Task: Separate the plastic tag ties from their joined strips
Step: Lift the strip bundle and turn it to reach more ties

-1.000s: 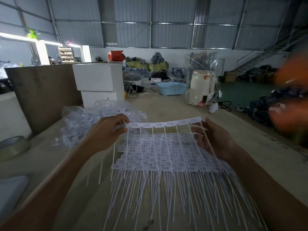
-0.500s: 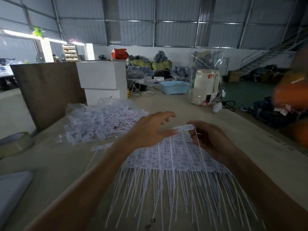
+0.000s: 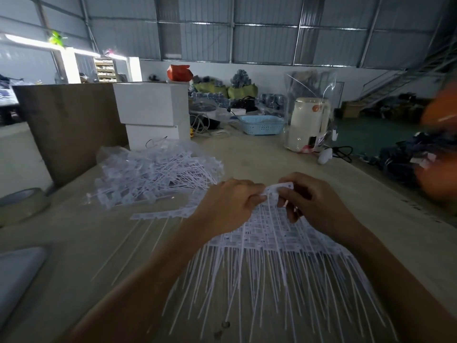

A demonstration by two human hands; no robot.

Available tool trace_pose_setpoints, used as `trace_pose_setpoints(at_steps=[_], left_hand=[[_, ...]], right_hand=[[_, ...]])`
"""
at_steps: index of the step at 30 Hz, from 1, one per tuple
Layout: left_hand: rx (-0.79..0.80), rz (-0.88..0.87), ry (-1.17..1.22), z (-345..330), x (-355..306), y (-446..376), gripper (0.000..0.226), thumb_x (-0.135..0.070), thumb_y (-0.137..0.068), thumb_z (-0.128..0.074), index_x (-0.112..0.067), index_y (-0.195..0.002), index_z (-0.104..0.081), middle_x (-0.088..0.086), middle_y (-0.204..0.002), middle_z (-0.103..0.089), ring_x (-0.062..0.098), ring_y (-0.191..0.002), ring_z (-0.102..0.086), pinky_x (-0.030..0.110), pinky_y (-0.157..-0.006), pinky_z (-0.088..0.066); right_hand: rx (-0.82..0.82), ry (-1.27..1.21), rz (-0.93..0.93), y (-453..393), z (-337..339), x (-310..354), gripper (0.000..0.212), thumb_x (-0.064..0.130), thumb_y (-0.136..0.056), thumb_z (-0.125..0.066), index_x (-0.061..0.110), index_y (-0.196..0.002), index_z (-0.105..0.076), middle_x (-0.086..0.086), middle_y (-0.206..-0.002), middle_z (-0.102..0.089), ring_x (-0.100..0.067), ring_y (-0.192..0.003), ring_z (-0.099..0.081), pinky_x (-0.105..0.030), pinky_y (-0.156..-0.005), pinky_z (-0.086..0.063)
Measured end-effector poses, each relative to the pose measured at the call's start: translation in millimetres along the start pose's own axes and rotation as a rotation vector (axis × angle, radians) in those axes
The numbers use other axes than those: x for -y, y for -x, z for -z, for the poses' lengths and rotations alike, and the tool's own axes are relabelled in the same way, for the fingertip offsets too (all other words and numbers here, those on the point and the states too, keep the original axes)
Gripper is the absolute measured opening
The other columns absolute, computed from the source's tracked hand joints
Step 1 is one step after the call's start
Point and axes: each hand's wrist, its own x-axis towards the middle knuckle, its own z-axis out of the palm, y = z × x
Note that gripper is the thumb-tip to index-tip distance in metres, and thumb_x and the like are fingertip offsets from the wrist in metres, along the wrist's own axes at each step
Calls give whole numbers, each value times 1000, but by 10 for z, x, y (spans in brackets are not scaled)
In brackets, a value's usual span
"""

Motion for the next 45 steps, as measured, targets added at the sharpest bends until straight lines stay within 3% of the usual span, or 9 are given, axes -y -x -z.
trace_pose_setpoints(at_steps=[5,11,17,20,23,27,32,39,45], left_hand=[[53,124,320,3,12,17,32,-34,-100,-52,-25,-74,-67,-34,-63,-58,-6,-57,-57,21,-58,-42],[-18,5,343,4,-52,23,39,-44,-98,-44,-14,-95,-71,0,-82,-68,15,-70,-62,38,-62,-51],[-171,53,354,46,-114,-27,28,-41,-87,-69,-27,-110,-66,-4,-94,-71,12,-82,-65,37,-72,-55],[-165,90,394,58,-117,-2,30,-40,-83,-75,-33,-96,-49,-11,-78,-64,4,-66,-61,29,-57,-52],[-183,51,411,93,-103,3,33,-38,-84,-76,-29,-92,-44,-9,-71,-60,7,-61,-59,23,-47,-44],[-45,14,531,184,-42,32,31,-34,-88,-73,-28,-109,-51,-13,-101,-69,-2,-90,-65,11,-70,-49],[-138,21,376,184,13,44,23,-26,-91,-69,-19,-111,-61,-6,-103,-69,13,-93,-65,40,-80,-54],[-197,-2,261,191,7,68,24,-33,-96,-53,-18,-107,-67,-6,-98,-72,15,-84,-67,40,-70,-55],[-144,78,444,201,47,36,12,-25,-96,-60,-19,-101,-69,-9,-83,-73,7,-74,-68,40,-67,-56]], right_hand=[[-31,311,241,3,-8,-74,13,19,-101,-52,12,-98,-63,2,-63,-64,-11,-49,-59,-13,-54,-43],[-353,490,177,-80,189,-204,10,18,-102,-52,21,-106,-61,7,-63,-60,-5,-55,-60,-14,-49,-42],[-169,29,26,-13,52,-30,20,13,-103,-49,18,-104,-69,-7,-73,-64,-17,-51,-52,-27,-49,-45],[20,-74,-23,17,-133,76,32,36,-98,-50,11,-99,-69,-10,-73,-62,-17,-53,-54,-28,-52,-46],[69,17,30,21,-172,113,30,34,-97,-56,8,-88,-66,-9,-65,-60,-19,-50,-53,-29,-51,-45],[-36,-242,-74,3,-100,59,29,27,-95,-59,-1,-95,-67,-7,-66,-58,-20,-52,-47,-26,-48,-41],[-34,-489,-184,-3,-96,72,27,17,-99,-54,-9,-101,-62,-6,-67,-52,-12,-53,-40,-24,-49,-35],[-135,111,68,36,-88,214,24,33,-95,-61,15,-107,-70,4,-66,-64,-5,-51,-55,-19,-51,-44],[-186,311,155,39,-121,268,47,53,-89,-50,18,-113,-69,1,-73,-68,-15,-63,-64,-43,-63,-54]])
